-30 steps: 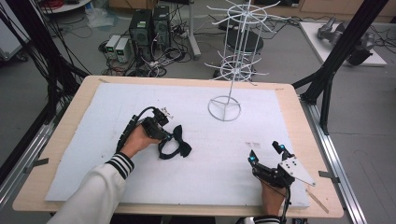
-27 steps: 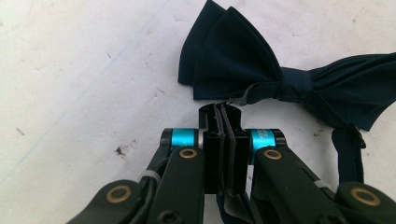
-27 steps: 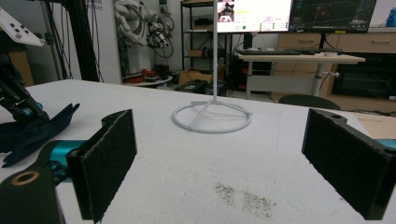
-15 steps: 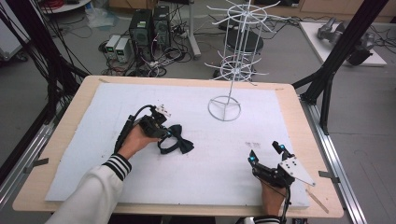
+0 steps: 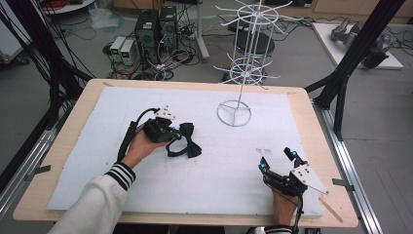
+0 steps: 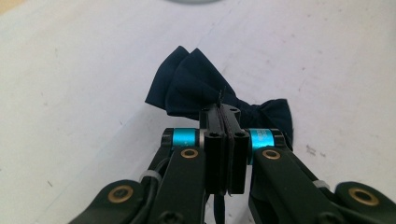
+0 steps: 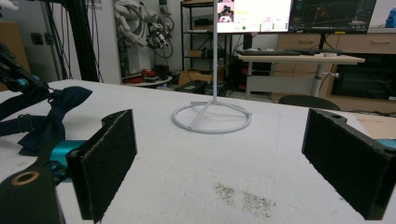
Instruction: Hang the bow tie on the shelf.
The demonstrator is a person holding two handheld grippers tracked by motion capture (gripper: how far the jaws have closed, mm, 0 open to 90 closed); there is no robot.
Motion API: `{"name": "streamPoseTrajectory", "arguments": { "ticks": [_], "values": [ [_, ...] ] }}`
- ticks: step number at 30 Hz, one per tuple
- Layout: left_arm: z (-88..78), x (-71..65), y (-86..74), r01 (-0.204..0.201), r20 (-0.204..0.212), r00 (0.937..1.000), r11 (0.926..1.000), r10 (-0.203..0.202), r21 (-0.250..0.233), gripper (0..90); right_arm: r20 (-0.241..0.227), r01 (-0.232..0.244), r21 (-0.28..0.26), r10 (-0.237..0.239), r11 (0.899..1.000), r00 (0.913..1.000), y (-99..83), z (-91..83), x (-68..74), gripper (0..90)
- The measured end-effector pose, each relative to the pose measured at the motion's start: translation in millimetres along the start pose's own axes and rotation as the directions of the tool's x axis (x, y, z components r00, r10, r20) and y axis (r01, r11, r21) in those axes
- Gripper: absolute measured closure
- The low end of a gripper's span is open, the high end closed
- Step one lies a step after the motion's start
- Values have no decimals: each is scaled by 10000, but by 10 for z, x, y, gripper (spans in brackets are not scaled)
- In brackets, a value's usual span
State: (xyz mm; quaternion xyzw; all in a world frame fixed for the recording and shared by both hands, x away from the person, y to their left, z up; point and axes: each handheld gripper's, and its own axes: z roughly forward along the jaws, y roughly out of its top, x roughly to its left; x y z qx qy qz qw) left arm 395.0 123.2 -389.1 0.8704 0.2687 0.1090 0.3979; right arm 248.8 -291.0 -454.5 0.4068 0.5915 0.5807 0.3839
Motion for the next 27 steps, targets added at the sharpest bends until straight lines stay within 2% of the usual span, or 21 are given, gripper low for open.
{"name": "streamPoseTrajectory", "arguments": {
  "ticks": [5,9,12,18,22,27],
  "values": [
    [-48,-13,20,-74,-61,10000,9981,70,-609,882,-4,14,-22,-14,10000,10000,0,0,-1,93],
    [-82,-16,44,-4,41,10000,9953,7,-964,882,0,25,-29,-25,10000,10000,0,0,-2,93],
    [-112,-38,68,87,116,9999,9892,-71,-1465,882,5,30,-26,-30,10000,10000,0,0,-2,93],
    [-162,-73,144,34,72,10000,9772,-19,-2121,882,-2,20,-26,-20,10000,10000,0,0,-1,93],
    [-187,-90,208,94,25,10000,9685,-90,-2487,882,15,30,-35,-30,10000,10000,-1,1,-1,93],
    [-200,-121,266,-64,39,10000,9616,78,-2743,882,12,38,-54,-38,10000,10000,0,1,-4,93]
  ]
}}
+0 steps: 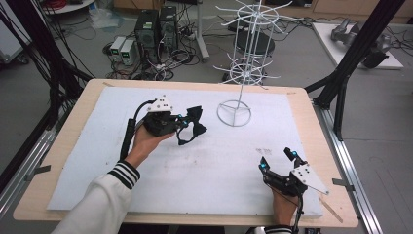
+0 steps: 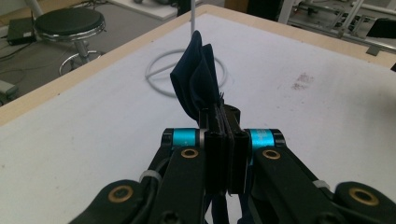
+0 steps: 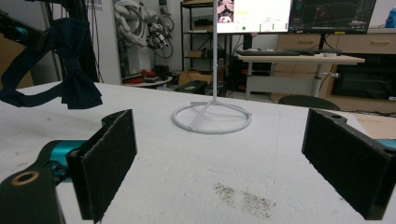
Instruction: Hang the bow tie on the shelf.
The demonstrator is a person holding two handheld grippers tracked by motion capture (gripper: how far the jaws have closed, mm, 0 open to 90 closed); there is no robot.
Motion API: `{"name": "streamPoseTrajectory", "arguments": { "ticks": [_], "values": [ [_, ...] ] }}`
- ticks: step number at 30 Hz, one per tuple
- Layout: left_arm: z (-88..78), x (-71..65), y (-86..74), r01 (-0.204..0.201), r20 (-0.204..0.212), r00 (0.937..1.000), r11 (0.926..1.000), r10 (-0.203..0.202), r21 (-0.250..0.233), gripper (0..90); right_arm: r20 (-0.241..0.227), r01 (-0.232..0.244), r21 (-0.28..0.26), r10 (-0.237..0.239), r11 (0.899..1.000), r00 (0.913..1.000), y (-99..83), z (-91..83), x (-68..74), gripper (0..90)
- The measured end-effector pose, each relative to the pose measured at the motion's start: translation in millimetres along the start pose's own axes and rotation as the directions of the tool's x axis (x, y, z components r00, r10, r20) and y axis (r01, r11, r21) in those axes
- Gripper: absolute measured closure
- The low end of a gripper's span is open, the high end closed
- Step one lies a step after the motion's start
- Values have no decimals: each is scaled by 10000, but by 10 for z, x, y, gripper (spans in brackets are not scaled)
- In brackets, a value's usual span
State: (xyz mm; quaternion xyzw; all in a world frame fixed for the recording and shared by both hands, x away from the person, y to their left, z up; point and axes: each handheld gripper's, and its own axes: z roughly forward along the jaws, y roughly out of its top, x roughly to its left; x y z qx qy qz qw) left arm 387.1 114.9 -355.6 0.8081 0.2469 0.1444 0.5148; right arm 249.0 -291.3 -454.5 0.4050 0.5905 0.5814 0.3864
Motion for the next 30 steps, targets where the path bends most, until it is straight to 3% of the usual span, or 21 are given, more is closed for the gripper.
{"name": "streamPoseTrajectory", "arguments": {
  "ticks": [9,19,30],
  "values": [
    [10,-38,119,-88,-7,10000,9995,88,-291,882,-7,-81,28,81,10000,10000,0,-2,3,93],
    [28,-69,266,-25,394,9992,9973,54,-731,882,-16,-134,55,134,9999,9999,-1,-4,6,93],
    [42,-90,410,-207,319,9992,9956,237,-916,882,-6,-72,15,72,10000,10000,-1,-2,0,93]
  ]
}}
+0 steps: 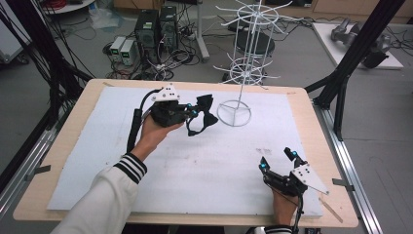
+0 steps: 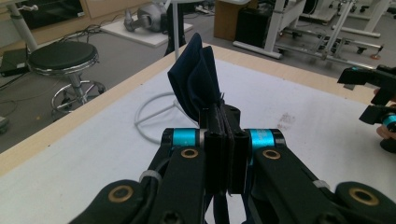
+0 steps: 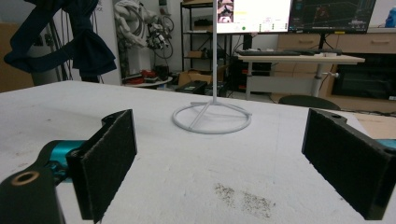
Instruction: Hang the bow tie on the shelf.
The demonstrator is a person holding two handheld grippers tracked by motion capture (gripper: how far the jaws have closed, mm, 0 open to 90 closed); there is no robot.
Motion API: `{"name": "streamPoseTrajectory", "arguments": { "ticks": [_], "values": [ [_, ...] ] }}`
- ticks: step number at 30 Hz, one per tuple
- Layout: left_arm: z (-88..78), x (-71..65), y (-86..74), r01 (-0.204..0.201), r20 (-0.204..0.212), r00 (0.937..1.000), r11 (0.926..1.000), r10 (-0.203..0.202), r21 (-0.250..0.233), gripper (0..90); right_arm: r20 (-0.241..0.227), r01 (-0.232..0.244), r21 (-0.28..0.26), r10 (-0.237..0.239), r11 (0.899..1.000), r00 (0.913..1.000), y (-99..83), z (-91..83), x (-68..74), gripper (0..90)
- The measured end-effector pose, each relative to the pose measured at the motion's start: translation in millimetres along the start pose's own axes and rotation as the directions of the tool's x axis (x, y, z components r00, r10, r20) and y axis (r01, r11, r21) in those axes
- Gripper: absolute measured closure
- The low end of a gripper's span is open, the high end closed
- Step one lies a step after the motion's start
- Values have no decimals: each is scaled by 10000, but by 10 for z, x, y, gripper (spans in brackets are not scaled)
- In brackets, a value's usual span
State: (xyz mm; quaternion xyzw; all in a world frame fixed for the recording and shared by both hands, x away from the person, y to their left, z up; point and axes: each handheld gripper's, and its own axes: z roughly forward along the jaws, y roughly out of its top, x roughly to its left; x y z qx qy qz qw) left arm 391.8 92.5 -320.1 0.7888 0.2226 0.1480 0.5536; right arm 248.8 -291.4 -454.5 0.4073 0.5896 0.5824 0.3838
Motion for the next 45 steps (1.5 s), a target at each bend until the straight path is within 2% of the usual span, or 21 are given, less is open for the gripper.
{"name": "streamPoseTrajectory", "arguments": {
  "ticks": [9,19,23,25,31,37,45],
  "values": [
    [13,-17,134,-268,39,9996,9994,269,-198,882,-2,-24,5,24,10000,10000,0,-2,-2,93],
    [84,-73,271,-382,206,9990,9985,390,-393,882,-13,-72,18,72,10000,10000,1,-1,-4,93],
    [122,-97,316,-321,430,9985,9980,345,-546,882,-4,-101,33,101,9999,9999,0,-3,-3,93],
    [146,-101,335,-162,625,9978,9977,204,-659,882,-14,-61,12,61,10000,10000,0,-2,-5,93],
    [228,-99,385,-122,936,9954,9969,195,-778,882,-1,-61,-66,61,10000,10000,-2,-7,1,93],
    [298,-112,413,18,1492,9887,9954,125,-954,882,16,-75,-55,75,10000,10000,-2,-3,0,93],
    [366,-127,449,-56,1573,9873,9957,202,-927,883,0,-99,-32,99,9999,10000,-2,-4,-2,93]
  ]
}}
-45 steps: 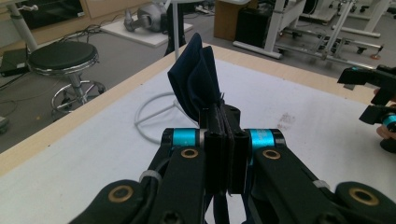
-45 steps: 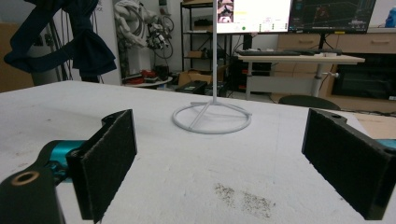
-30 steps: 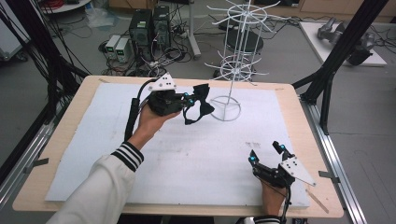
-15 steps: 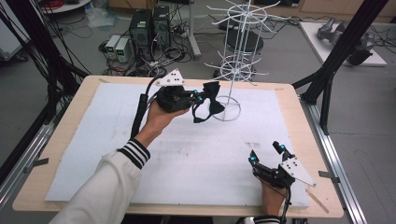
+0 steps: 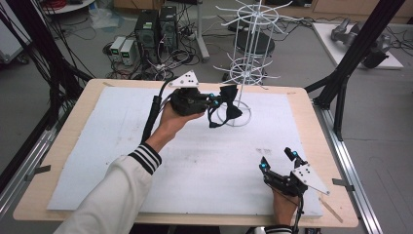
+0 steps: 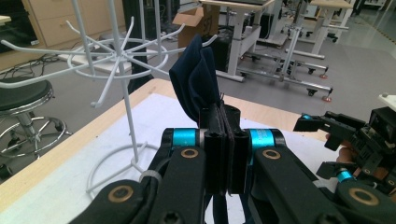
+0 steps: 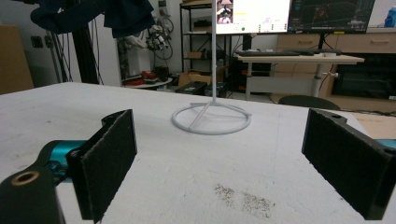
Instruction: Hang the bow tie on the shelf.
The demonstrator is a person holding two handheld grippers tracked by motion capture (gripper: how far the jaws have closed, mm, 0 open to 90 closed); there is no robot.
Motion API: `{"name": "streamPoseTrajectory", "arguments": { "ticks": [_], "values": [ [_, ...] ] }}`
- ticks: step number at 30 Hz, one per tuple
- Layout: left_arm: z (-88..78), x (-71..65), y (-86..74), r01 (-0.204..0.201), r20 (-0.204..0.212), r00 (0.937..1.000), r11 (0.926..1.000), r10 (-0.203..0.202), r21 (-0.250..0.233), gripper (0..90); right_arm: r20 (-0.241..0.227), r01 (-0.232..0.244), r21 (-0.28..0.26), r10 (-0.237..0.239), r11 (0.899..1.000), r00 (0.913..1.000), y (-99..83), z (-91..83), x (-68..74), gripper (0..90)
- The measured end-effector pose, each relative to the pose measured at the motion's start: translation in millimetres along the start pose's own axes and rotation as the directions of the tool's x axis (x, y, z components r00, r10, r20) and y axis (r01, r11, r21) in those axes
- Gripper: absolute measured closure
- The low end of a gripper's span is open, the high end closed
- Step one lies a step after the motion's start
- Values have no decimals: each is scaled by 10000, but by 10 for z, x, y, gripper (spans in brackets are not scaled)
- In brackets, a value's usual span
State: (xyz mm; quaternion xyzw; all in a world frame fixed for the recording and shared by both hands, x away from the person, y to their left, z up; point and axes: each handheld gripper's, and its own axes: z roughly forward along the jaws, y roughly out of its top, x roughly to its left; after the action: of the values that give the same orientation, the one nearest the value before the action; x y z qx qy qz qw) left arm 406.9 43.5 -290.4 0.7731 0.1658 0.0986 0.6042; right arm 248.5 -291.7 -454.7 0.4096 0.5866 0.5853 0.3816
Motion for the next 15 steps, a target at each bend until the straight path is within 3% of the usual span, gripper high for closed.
{"name": "streamPoseTrajectory", "arguments": {
  "ticks": [15],
  "values": [
    [167,-19,73,28,524,9986,9997,-14,-262,883,32,70,-60,-69,10000,10000,0,1,-8,93]
  ]
}}
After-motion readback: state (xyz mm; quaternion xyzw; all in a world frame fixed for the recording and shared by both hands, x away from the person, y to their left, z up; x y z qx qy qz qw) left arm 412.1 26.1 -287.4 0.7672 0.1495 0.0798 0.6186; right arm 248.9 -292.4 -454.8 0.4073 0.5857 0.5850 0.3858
